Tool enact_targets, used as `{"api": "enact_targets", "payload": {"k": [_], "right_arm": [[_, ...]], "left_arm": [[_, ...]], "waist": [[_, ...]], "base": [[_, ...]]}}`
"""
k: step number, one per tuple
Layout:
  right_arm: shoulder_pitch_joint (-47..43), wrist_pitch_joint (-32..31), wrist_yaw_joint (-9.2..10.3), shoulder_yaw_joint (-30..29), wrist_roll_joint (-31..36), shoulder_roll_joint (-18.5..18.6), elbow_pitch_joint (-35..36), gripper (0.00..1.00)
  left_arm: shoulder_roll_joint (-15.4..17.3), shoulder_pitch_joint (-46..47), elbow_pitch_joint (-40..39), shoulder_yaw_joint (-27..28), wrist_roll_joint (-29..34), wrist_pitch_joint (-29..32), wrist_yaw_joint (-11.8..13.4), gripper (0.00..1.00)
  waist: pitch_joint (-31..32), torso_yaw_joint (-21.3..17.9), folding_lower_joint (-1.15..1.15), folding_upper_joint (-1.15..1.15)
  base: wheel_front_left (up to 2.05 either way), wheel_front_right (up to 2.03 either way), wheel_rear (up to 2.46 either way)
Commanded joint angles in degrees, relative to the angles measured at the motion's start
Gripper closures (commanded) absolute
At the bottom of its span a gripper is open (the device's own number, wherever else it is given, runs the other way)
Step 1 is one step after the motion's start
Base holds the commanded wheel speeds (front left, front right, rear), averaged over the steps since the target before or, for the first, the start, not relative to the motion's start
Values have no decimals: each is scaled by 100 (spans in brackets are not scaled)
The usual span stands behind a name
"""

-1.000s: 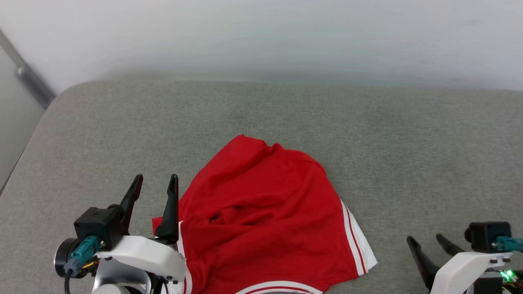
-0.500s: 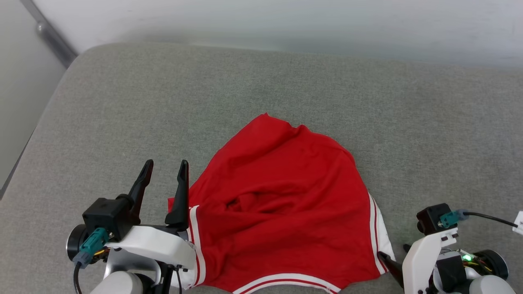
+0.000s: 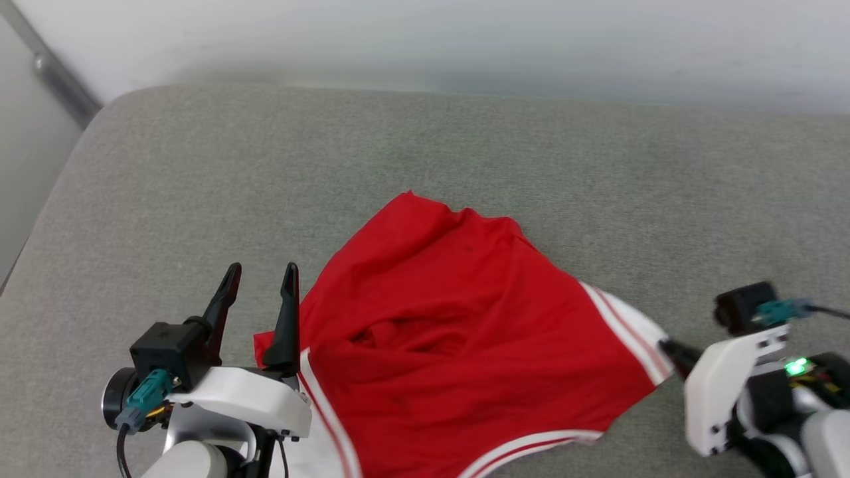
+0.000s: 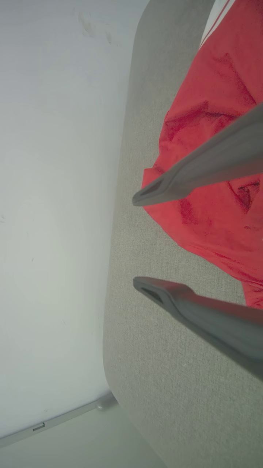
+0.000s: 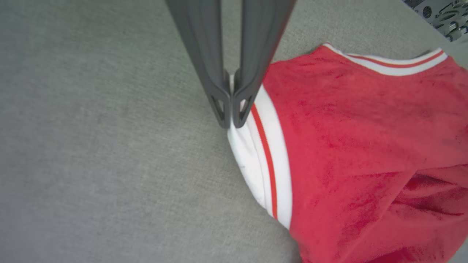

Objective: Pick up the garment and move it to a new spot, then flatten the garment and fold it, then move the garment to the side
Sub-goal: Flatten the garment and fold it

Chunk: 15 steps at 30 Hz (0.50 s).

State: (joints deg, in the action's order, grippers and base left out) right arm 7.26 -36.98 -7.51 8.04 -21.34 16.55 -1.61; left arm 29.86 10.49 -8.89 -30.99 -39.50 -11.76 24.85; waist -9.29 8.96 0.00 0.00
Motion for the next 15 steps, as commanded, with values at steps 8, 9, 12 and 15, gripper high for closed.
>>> {"api": "enact_targets", "payload": {"k": [8,9,12,15], "right_arm": [[-244,-32,4,-1269,433,85,647,100],[-381,-55,4,-1378,482,30,693,100],[-814,-139,3,-1553,509,-255,713,100],[-1225,-49,3,-1557,490,-573,496,100]], "left_arm": [[49,-146,-22,-39,-18,48,44,0],[49,-157,-22,-48,-24,52,43,0],[54,-180,0,-78,-38,71,32,0],[56,-185,21,-88,-37,67,18,0]], "waist": [[168,-351,0,0],[178,-381,0,0],[167,-445,0,0],[133,-493,0,0]], "base": [[0,0,0],[0,0,0],[0,0,0],[0,0,0]]}}
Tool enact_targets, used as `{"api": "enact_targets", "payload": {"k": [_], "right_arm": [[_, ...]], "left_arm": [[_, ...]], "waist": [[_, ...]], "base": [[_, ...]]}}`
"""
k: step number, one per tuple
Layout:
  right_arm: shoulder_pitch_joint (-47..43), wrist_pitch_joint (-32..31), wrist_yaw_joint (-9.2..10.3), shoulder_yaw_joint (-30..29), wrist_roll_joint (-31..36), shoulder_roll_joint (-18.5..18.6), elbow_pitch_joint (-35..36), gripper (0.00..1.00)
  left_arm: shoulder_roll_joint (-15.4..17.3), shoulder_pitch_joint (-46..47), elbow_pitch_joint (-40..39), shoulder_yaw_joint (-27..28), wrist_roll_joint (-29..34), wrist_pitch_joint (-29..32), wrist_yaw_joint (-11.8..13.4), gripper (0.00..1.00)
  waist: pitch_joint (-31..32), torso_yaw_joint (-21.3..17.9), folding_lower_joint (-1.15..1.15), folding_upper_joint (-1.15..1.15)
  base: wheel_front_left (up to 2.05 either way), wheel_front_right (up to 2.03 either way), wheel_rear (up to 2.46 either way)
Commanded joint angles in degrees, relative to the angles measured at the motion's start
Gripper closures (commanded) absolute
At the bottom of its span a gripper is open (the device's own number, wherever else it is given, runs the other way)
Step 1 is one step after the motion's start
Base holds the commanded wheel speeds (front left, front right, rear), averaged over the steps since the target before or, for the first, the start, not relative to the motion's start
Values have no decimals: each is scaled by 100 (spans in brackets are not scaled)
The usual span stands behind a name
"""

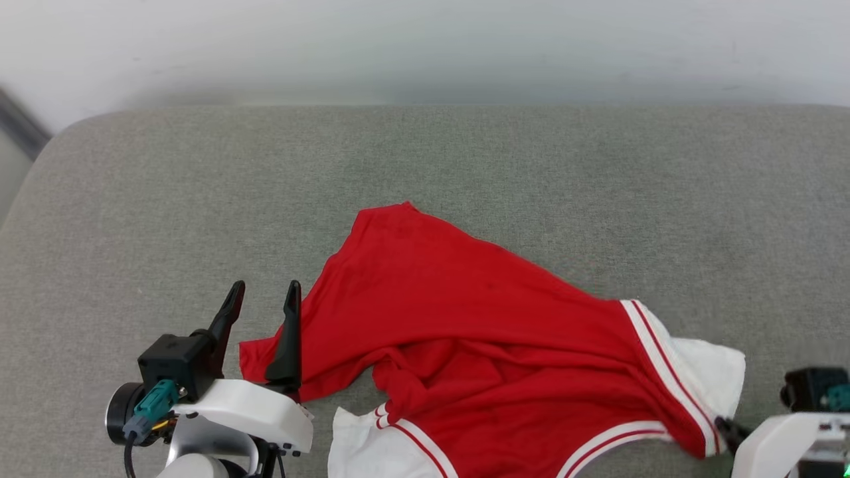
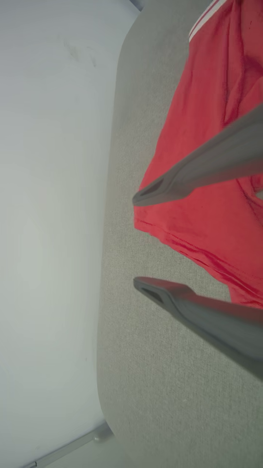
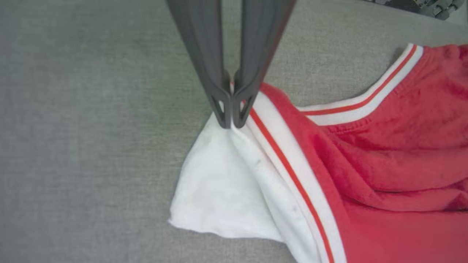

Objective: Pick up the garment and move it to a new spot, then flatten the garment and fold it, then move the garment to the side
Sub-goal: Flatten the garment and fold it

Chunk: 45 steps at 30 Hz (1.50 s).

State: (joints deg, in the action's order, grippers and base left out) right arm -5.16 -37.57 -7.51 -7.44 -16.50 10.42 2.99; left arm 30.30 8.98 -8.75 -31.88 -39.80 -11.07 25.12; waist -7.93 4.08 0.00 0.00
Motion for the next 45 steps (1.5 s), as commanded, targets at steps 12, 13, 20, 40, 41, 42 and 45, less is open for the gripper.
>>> {"api": "enact_targets", "payload": {"k": [12,13,20,40,41,42,45], "right_arm": [[139,2501,3,-8,37,-433,-356,0],[159,2723,3,-6,55,-445,-320,0],[87,3481,3,82,387,-585,28,0],[-81,3260,3,467,421,-759,671,0],[-60,3263,3,459,389,-760,654,0],[-32,3283,3,463,376,-761,658,0],[10,3307,3,455,332,-760,630,0]], "left_arm": [[55,-158,151,-23,-7,-17,47,0],[58,-198,158,-31,-20,-11,61,0],[203,-381,75,-192,-51,344,147,0],[1030,-76,159,-1881,-618,3936,-1020,0],[1003,-44,269,-1949,-598,4001,-1068,0],[960,2,362,-1976,-575,4019,-1104,0],[816,69,720,-2092,-574,4095,-1213,0]], "waist": [[197,-26,0,0],[246,-24,0,0],[505,11,0,0],[303,-361,0,0],[266,-388,0,0],[226,-410,0,0],[135,-464,0,0]], "base": [[0,0,0],[0,0,0],[0,0,0],[0,0,0],[0,0,0],[0,0,0],[0,0,0]]}}
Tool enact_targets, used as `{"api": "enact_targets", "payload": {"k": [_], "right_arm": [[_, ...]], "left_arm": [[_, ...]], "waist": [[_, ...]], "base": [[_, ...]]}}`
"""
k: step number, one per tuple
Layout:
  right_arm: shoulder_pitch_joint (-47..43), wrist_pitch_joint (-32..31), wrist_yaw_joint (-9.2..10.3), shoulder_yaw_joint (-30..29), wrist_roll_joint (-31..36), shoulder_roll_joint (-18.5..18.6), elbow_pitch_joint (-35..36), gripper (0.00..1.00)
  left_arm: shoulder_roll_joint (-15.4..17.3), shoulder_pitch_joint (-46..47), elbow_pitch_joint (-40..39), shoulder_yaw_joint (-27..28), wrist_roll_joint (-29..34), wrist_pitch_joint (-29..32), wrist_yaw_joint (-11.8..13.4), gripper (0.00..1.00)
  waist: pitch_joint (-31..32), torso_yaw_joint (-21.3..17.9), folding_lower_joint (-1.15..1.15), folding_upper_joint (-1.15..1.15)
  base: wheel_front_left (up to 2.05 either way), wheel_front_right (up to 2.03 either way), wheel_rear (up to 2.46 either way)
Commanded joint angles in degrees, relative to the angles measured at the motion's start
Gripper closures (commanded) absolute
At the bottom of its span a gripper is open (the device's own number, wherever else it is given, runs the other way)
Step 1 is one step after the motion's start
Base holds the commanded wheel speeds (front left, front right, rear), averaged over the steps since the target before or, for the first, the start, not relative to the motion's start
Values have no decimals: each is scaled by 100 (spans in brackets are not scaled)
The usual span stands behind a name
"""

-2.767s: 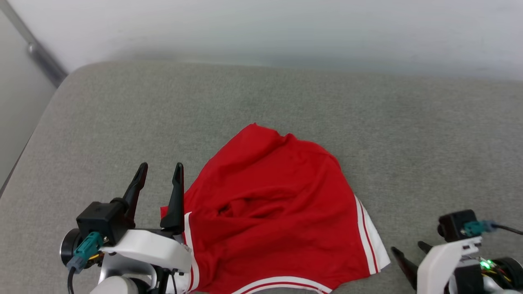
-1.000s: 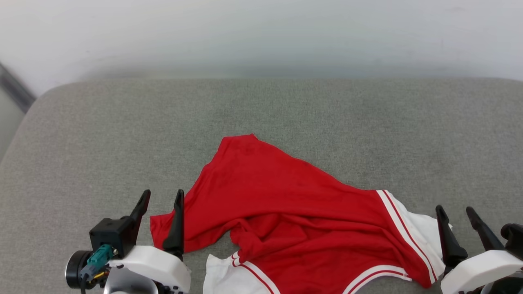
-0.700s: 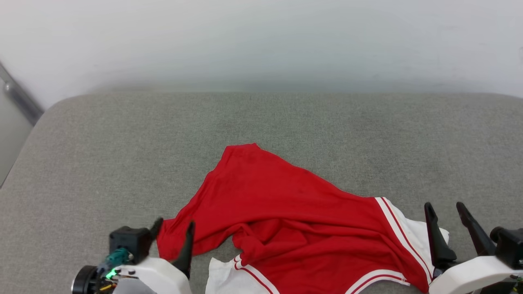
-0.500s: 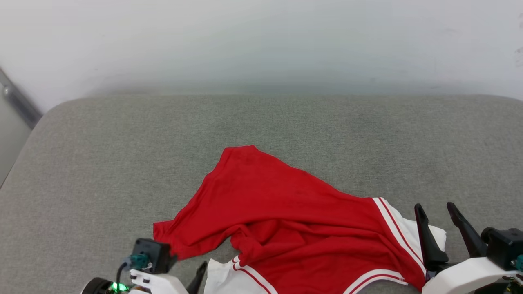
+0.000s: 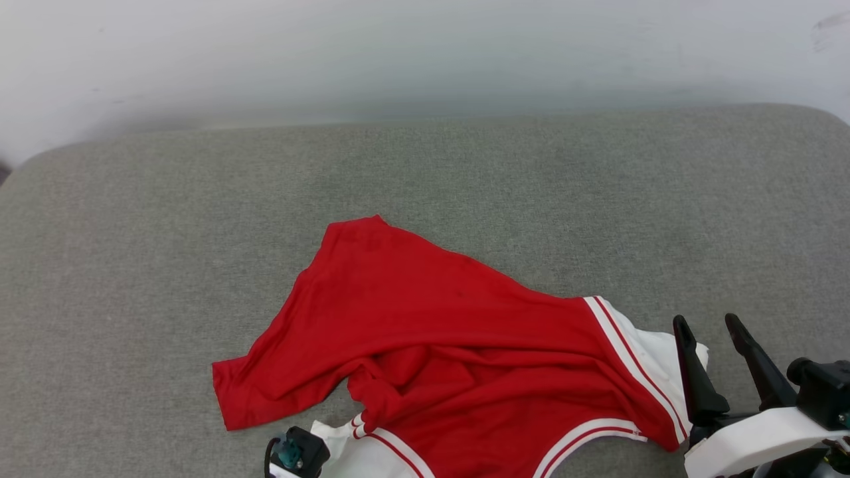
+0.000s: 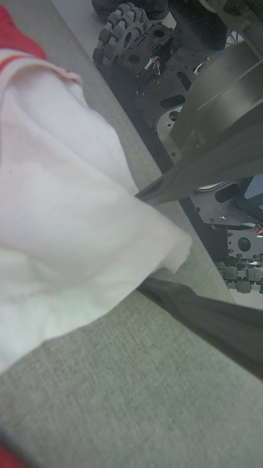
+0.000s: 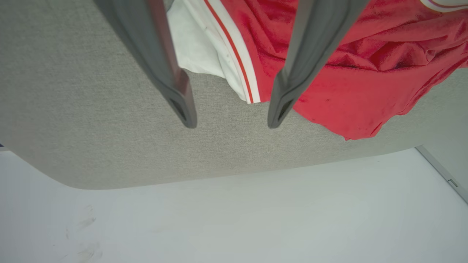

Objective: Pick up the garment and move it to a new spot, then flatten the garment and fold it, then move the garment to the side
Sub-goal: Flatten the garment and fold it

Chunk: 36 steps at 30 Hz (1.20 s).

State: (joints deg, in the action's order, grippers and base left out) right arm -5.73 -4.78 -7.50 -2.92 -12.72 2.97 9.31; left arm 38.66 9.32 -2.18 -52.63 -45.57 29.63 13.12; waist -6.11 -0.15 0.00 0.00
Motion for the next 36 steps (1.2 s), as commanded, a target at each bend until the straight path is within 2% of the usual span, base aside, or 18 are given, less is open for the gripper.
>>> {"api": "enact_targets", "payload": {"k": [1,4,5,6,7,11,14,17,21,29,36], "right_arm": [[74,31,2,-12,-57,-16,-12,0],[103,33,2,-36,-53,-16,-33,0],[106,35,2,-57,-53,-16,-35,0],[110,35,2,-87,-48,-14,-33,0],[117,32,2,-112,-52,-15,-27,0],[143,4,2,-265,-76,-16,12,0],[138,-71,2,-379,-95,-15,13,0],[115,-145,2,-488,-149,-14,-42,0],[18,-531,2,-788,-316,-13,-260,0],[0,-1752,2,-1445,-618,167,-933,0],[482,-2976,2,-1345,-823,493,-1319,0]], "left_arm": [[-111,49,180,-33,-34,29,-44,0],[-274,101,525,-145,-85,140,-120,0],[-331,96,624,-205,-88,199,-158,47],[-389,94,704,-241,-113,225,-185,66],[-470,87,761,-223,-156,170,-212,100],[-660,130,924,-205,-158,21,-235,100],[-677,175,987,-55,-154,-215,-166,100],[-683,189,927,106,-190,-442,-105,100],[-501,196,646,404,-166,-788,46,100],[-199,164,-254,769,44,-1290,408,100],[-15,300,-853,968,242,-1453,621,100]], "waist": [[-70,-53,0,0],[-115,-93,0,0],[-125,-102,0,0],[-134,-110,0,0],[-142,-114,0,0],[-133,-77,0,0],[-88,-37,0,0],[-33,8,0,0],[73,79,0,0],[162,222,0,0],[-26,318,0,0]], "base": [[0,0,0],[0,0,0],[0,0,0],[0,0,0],[0,0,0],[0,0,0],[0,0,0],[0,0,0],[0,0,0],[0,0,0],[0,0,0]]}}
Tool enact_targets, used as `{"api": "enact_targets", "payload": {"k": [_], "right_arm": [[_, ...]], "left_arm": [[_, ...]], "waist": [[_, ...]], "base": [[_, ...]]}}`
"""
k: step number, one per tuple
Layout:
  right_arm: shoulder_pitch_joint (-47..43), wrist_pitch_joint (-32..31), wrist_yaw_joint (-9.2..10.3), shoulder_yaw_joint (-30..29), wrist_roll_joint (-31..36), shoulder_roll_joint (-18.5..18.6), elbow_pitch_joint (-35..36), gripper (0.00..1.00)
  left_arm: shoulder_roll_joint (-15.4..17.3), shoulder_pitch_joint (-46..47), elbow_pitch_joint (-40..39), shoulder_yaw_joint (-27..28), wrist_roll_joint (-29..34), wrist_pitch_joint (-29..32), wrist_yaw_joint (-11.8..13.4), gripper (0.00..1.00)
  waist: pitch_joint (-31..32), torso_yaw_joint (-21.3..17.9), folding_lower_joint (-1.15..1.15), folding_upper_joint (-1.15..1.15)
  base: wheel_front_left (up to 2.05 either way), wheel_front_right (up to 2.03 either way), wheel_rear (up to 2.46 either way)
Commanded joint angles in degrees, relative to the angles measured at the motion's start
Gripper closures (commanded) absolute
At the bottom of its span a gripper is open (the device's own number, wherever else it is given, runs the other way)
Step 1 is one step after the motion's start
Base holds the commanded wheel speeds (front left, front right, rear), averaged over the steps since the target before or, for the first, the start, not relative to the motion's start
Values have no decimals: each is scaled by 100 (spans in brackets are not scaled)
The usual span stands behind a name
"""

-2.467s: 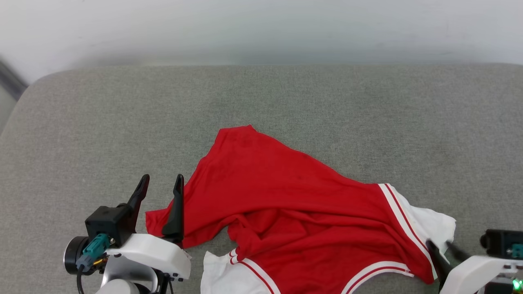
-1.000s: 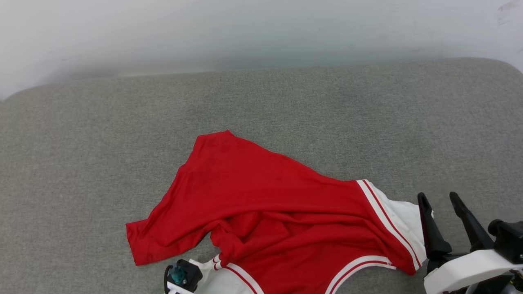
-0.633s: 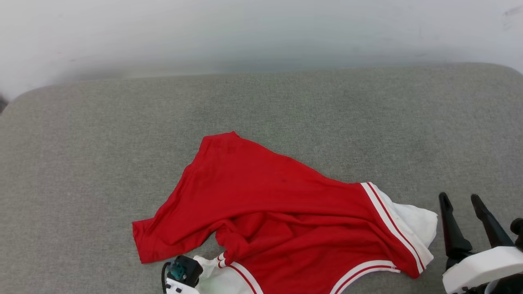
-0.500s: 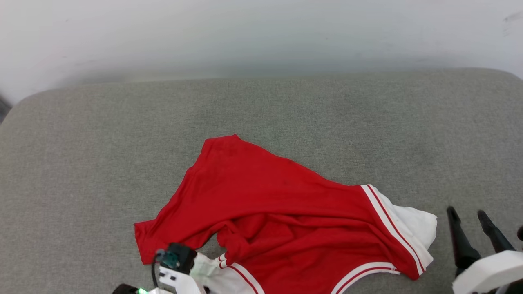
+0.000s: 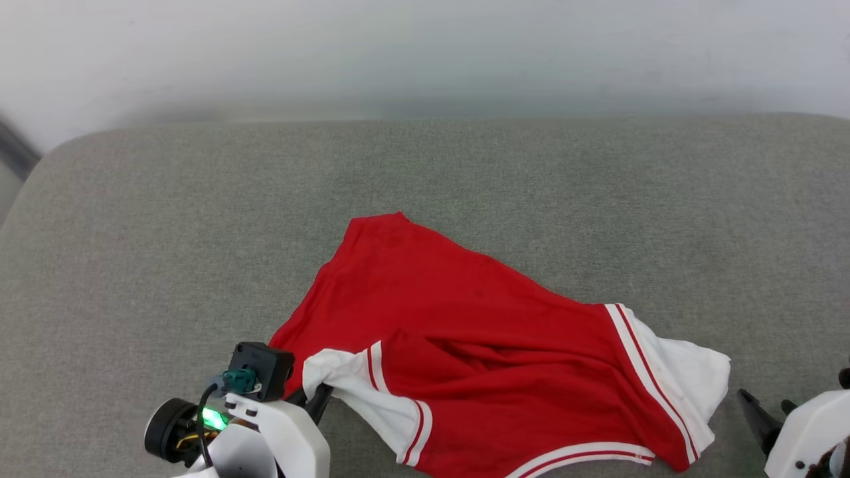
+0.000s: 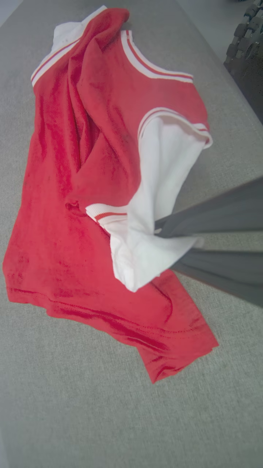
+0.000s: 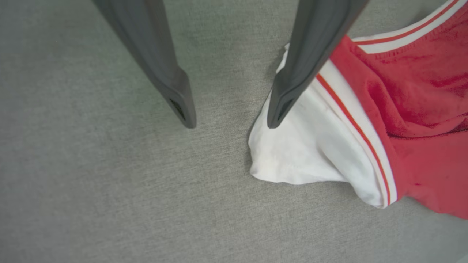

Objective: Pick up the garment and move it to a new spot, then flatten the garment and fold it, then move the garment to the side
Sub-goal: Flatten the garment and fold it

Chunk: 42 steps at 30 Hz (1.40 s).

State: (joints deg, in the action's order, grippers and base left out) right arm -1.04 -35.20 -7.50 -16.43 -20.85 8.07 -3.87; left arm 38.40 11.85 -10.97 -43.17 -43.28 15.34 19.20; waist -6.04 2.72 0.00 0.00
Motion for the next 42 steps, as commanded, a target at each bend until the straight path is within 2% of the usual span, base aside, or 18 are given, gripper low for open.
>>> {"api": "enact_targets", "payload": {"k": [1,4,11,15,16,17,18,19,25,30,35,42], "right_arm": [[104,-92,2,48,-11,21,-33,0],[377,-511,2,222,7,126,-134,0],[854,-955,2,639,40,301,-587,0],[778,-1351,1,855,17,181,-1031,0],[736,-1447,1,879,-7,138,-1134,12],[725,-1452,1,883,-32,108,-1183,38],[735,-1477,1,886,-54,79,-1234,86],[745,-1499,1,894,-73,65,-1265,100],[1001,-1224,0,912,-257,238,-1039,100],[1323,-641,1,949,-249,536,-427,100],[1705,70,1,978,-75,572,42,100],[2749,601,2,1048,41,466,102,100]], "left_arm": [[15,80,-46,31,50,-43,26,100],[22,191,-189,38,133,-47,46,100],[-42,395,-335,53,251,-135,19,100],[-83,389,-306,90,219,-200,47,100],[-92,375,-303,105,208,-210,55,100],[-96,362,-297,108,200,-230,56,100],[-104,350,-293,121,189,-253,66,100],[-103,336,-287,135,181,-265,75,100],[-53,281,-299,243,201,-461,112,100],[-41,471,-308,513,220,-774,152,100],[-173,851,-112,884,47,-1043,38,100],[-496,1966,706,1238,-135,-1257,-364,100]], "waist": [[-87,61,0,0],[-255,137,0,0],[-614,267,0,0],[-687,294,0,0],[-694,296,0,0],[-699,298,0,0],[-698,300,0,0],[-692,295,0,0],[-531,202,0,0],[-364,109,0,0],[-122,-9,0,0],[-15,-167,0,0]], "base": [[0,0,0],[0,0,0],[0,0,0],[0,0,0],[0,0,0],[0,0,0],[0,0,0],[0,0,0],[0,0,0],[0,0,0],[0,0,0],[0,0,0]]}}
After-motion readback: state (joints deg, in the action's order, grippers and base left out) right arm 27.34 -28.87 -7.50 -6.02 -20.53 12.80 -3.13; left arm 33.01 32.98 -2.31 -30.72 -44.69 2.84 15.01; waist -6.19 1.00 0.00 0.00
